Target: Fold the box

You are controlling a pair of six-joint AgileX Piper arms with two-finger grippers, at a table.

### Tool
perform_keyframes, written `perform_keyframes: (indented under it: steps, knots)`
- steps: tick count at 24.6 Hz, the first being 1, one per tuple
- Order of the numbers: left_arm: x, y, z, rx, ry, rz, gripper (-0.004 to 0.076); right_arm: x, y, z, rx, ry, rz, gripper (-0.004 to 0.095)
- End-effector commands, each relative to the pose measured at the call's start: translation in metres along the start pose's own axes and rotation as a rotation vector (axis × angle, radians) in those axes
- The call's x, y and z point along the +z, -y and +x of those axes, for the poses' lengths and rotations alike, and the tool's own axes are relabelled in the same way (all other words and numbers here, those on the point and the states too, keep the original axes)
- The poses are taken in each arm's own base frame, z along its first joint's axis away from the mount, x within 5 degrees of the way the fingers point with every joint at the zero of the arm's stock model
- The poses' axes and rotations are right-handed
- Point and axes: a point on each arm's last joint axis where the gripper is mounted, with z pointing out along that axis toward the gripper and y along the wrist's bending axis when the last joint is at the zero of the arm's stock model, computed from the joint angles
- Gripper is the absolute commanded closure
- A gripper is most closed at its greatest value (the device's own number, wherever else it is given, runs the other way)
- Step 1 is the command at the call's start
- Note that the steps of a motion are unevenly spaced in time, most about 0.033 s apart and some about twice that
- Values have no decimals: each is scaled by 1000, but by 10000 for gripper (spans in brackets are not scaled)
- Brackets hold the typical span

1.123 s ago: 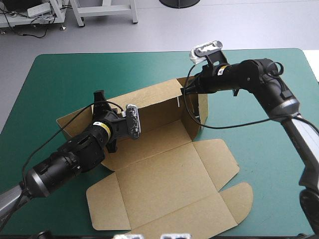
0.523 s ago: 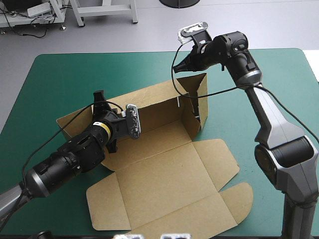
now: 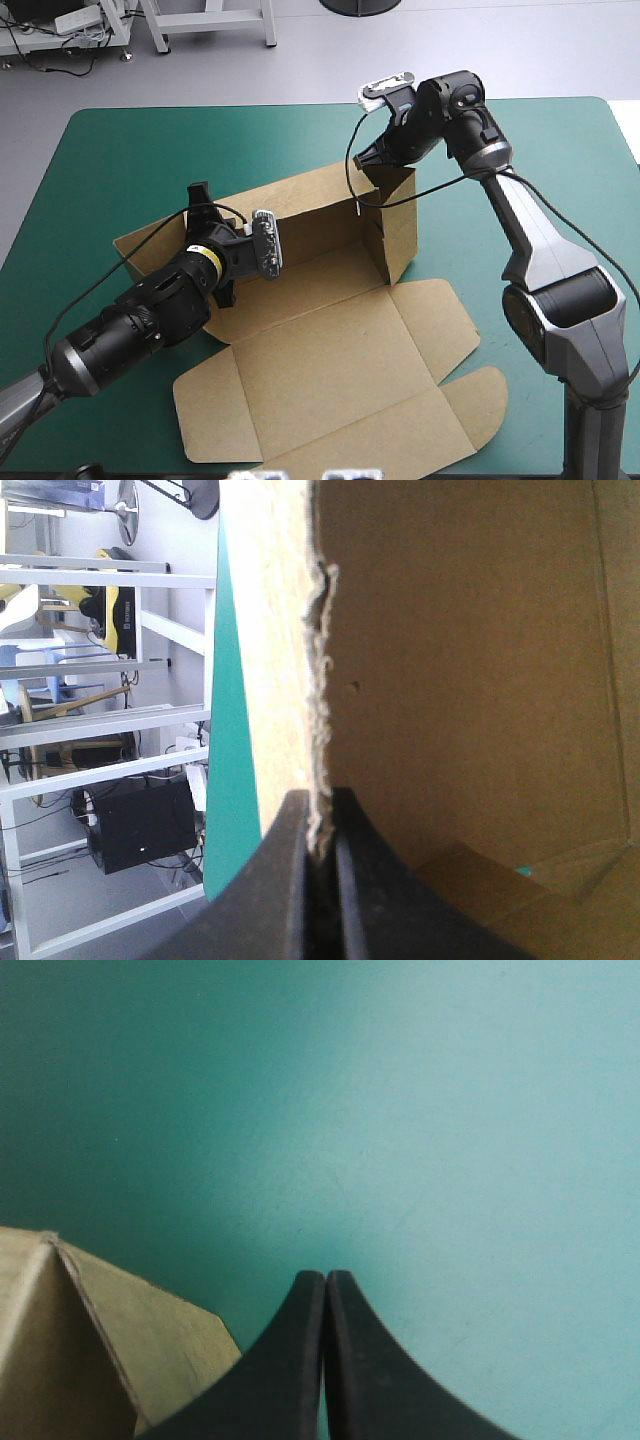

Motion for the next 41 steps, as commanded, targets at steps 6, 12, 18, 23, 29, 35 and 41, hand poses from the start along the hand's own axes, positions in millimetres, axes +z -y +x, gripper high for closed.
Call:
perform_keyframes:
  steps: [6,12,18,23,29,35,41]
  knots:
    - [-10,-8,-3,-31,45,-32,729,-46,-3,1,3,67,-1,913]
    - [-10,-8,-3,-31,45,-32,729,-40,-7,10,19,23,-43,914]
    - [-10,-8,-3,-35,45,-31,729,-51,-10,12,25,48,-62,914]
    - [-10,-8,-3,-37,44,-30,729,-49,-9,21,71,76,-126,913]
    - [-10,-8,-3,-40,49,-28,729,-47,-6,54,122,182,-171,913]
    - [-10,-8,-3,-49,52,-24,729,-51,-5,80,139,295,-213,914]
    - [-10,-8,-4,-50,55,-23,729,-48,-10,99,108,350,-249,913]
